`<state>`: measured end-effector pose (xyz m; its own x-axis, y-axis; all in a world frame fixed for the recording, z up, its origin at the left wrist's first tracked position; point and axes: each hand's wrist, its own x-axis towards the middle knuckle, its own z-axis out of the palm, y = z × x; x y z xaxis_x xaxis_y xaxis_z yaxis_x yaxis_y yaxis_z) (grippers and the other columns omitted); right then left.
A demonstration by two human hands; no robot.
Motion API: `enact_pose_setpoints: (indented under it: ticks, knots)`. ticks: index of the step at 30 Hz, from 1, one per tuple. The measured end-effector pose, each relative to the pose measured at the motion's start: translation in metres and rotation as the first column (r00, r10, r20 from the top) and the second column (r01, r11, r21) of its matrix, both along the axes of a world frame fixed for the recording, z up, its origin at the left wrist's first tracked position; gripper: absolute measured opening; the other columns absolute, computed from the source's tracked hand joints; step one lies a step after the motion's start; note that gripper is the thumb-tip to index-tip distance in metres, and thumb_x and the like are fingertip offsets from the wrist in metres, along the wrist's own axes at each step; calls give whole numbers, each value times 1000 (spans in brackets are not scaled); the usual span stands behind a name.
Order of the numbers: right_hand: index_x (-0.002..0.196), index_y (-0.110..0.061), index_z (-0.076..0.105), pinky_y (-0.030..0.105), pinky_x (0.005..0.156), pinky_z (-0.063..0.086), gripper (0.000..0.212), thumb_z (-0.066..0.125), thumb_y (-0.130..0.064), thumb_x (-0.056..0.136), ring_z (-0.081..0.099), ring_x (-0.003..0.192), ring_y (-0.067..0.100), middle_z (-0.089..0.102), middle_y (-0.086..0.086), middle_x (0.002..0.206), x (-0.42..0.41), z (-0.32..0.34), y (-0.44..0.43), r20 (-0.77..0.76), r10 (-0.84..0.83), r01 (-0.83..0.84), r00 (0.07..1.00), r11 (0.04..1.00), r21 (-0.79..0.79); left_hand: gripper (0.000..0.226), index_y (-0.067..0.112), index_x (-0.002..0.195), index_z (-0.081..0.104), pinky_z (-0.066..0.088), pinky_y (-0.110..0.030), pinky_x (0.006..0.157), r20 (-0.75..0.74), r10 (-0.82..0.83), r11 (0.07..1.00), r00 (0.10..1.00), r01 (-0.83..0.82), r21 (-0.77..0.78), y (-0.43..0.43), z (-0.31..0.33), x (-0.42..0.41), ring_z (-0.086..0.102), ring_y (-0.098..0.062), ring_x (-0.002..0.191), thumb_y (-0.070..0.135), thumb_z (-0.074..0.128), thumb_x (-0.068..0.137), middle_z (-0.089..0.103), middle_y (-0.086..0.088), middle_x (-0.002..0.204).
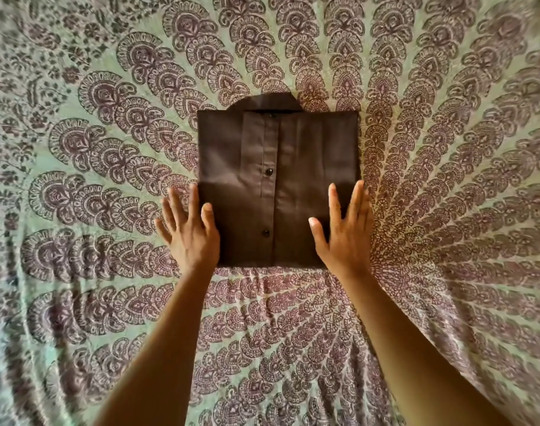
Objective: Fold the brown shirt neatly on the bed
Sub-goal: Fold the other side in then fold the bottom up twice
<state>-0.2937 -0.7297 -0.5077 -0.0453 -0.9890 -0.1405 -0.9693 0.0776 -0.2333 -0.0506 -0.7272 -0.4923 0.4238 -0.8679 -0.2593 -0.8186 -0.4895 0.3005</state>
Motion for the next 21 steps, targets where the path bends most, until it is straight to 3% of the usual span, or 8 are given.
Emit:
enact_pose_setpoints:
  ticks: [2, 7, 10, 12, 16, 18, 21]
  knots:
    - [147, -10, 21, 50, 114, 15, 69, 24, -53, 93, 15, 139, 44, 13, 32, 149, 1, 0, 0, 33, -112, 112, 993, 994, 0, 50, 31, 147, 21, -2, -43, 115, -16, 44, 997, 999, -45, -63, -3, 6, -3, 1, -23, 145, 44, 22, 99, 5, -4, 158]
    - [146, -4, 18, 41, 115, 6, 71, 20, -51, 93, 13, 141, 38, 15, 28, 151, 2, 2, 1, 64, -124, 123, 990, 992, 9, 47, 10, 138, 39, 29, -44, 103, -142, 159, 984, 977, -169, -61, -26, 16, -14, 33, -32, 127, 32, 42, 96, 37, -17, 140]
    - [142, 3, 28, 41, 111, 25, 64, 27, -41, 95, 33, 135, 36, 33, 25, 145, 5, 7, -2, 219, -231, 251, 948, 966, -65, 43, 5, 128, 46, 37, -41, 95, -180, 191, 979, 965, -200, -30, -40, 22, -11, 46, -33, 116, 30, 49, 93, 48, -19, 128]
    - [136, 2, 40, 40, 97, 43, 55, 38, -33, 95, 51, 121, 35, 51, 22, 133, 8, 14, -1, 316, -337, 390, 887, 913, -119, 39, 6, 123, 50, 42, -39, 90, -222, 206, 978, 953, -209, 9, -46, 26, -4, 54, -32, 110, 29, 55, 91, 57, -16, 122]
    - [118, -4, 62, 35, 72, 50, 36, 58, -25, 90, 66, 92, 31, 69, 16, 105, 16, 28, -4, 425, -461, 560, 779, 817, -140, 35, 6, 106, 60, 49, -37, 85, -349, 284, 959, 893, -269, 94, -50, 32, 8, 61, -31, 101, 34, 64, 86, 65, -15, 110]
    - [106, -4, 69, 34, 68, 50, 24, 64, -16, 85, 68, 80, 28, 72, 16, 92, 14, 32, -14, 522, -503, 637, 689, 763, -107, 24, 12, 82, 64, 52, -40, 83, -499, 339, 939, 797, -321, 126, -49, 32, 15, 63, -30, 92, 35, 66, 83, 67, -14, 95]
    - [100, 0, 69, 24, 70, 53, 18, 65, -7, 84, 64, 78, 19, 70, 17, 93, -1, 33, -26, 744, -572, 735, 345, 658, 165, 23, 15, 72, 59, 52, -40, 78, -717, 405, 896, 566, -401, 189, -42, 34, 21, 62, -24, 82, 35, 69, 79, 66, -8, 83]
